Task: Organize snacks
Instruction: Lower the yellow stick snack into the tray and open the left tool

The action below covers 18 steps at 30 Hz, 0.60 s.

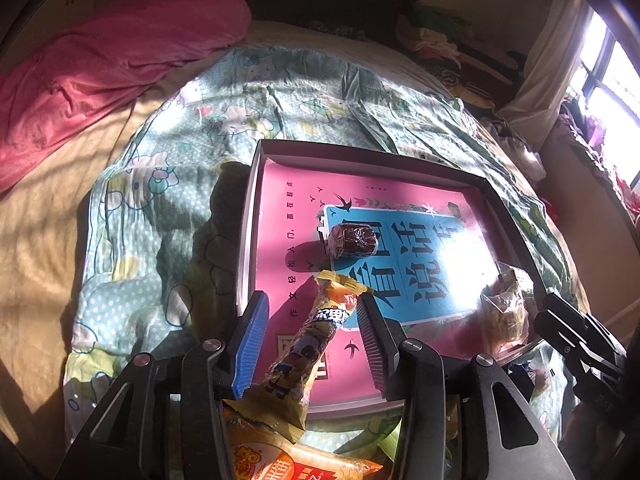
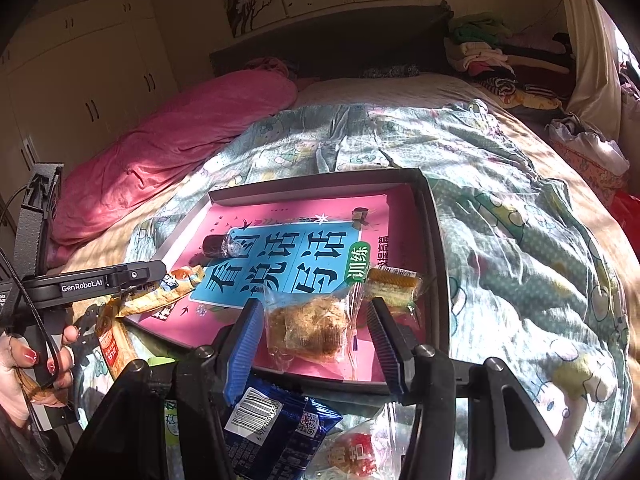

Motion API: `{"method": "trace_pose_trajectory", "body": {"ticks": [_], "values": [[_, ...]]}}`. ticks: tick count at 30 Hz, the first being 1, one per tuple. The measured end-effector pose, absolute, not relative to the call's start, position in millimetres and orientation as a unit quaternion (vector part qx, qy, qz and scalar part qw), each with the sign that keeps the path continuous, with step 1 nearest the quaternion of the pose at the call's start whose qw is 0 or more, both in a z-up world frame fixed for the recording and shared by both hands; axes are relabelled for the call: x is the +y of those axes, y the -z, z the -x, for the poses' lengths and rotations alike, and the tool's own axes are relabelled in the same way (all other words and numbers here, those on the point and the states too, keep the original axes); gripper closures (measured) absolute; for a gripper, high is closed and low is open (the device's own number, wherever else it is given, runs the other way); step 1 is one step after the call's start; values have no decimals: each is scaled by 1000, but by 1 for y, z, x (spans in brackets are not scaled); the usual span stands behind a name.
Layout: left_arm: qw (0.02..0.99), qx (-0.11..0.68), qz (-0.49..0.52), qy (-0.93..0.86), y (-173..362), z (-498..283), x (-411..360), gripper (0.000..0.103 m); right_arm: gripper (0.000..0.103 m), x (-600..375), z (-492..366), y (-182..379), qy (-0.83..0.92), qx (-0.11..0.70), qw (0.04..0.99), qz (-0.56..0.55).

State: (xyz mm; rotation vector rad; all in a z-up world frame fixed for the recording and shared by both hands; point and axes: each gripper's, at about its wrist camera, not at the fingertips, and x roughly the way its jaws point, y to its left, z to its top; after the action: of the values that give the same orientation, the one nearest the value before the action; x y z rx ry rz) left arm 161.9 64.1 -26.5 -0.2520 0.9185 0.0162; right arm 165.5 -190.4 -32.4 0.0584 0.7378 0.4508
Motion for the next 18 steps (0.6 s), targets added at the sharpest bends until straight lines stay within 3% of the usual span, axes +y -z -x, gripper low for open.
{"method": "trace_pose_trajectory", "body": {"ticks": [18], "values": [[893,434,124,-13,13,-150,63,44,39,-193,-155,15,-217,316,924,-19]]}}
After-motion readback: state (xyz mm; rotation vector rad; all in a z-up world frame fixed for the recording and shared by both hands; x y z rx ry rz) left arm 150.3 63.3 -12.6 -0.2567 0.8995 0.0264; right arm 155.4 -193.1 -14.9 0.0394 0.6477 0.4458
